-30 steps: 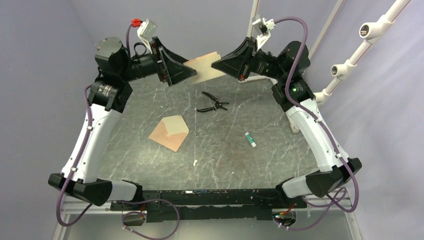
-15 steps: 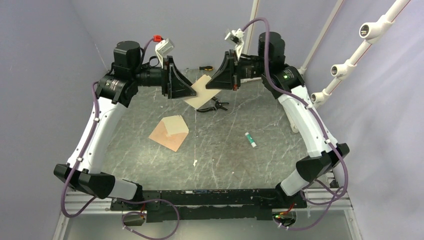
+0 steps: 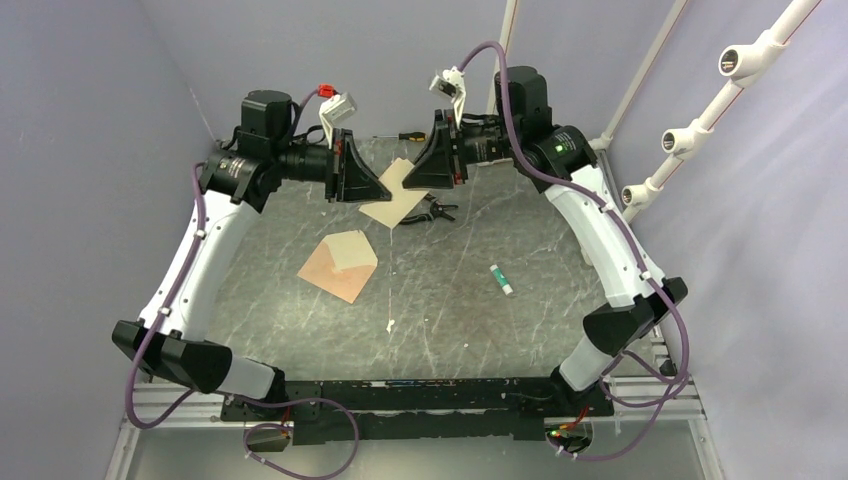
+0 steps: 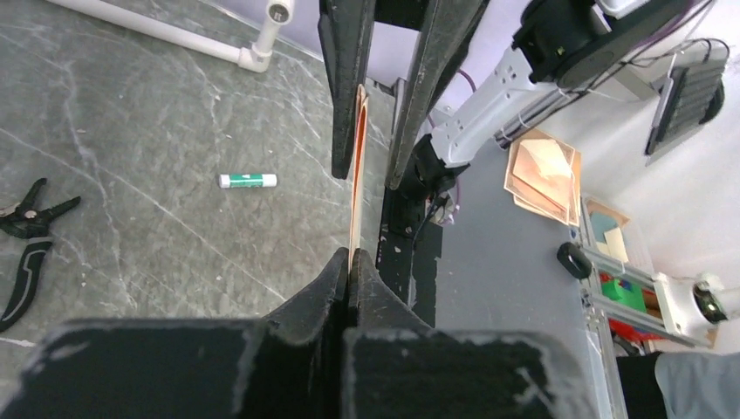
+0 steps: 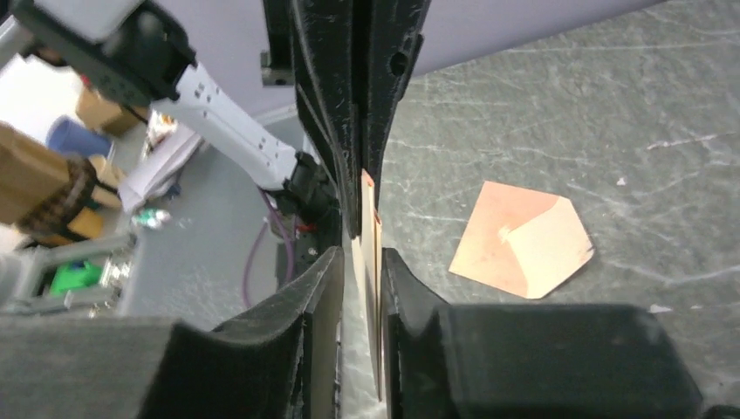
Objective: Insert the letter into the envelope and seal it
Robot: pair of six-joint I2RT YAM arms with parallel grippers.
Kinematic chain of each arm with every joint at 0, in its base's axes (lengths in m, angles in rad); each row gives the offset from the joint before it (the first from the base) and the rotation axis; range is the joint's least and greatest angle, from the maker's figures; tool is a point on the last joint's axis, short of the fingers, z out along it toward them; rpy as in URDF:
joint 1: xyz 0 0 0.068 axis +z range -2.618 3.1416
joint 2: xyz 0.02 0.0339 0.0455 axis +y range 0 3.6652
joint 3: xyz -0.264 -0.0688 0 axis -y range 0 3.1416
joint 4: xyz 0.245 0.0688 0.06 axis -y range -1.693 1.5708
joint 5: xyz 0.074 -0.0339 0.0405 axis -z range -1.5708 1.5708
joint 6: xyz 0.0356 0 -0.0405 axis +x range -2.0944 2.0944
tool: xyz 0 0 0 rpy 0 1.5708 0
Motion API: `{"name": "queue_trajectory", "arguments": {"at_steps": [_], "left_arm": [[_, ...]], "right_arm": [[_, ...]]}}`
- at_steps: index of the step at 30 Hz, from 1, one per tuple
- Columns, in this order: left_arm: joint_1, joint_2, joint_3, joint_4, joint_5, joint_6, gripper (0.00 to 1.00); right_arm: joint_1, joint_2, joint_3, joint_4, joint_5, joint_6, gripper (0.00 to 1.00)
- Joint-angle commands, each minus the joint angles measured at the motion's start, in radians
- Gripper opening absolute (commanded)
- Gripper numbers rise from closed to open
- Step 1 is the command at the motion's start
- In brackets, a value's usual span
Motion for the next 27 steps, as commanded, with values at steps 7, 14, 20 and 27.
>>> {"name": "queue_trajectory", "arguments": {"at_steps": [7,14,20,27], "left_arm": [[-0.001,-0.151,-0.123,0.514,-0.192,-0.402,0.02],[-0.001,-0.216,-0.262,0.848,-0.316,-0.677,0.03],[-0.001,-0.246,-0.346,0.983,-0.401,-0.778,0.02],[-0.001,-0.277,-0.414,1.024,-0.48,-0.811,0.02]], "right_arm": [[-0.031,-0.218,-0.334,0.78,0.214,0.591,0.75],[-0.024,-0.226,-0.532,1.236,0.29,0.992,0.7],[-0.019,-0.205,-0.539,1.307,0.335,1.051,0.45],[-0.006,-0.179,-0.513,1.289,0.328,1.056,0.27]]}}
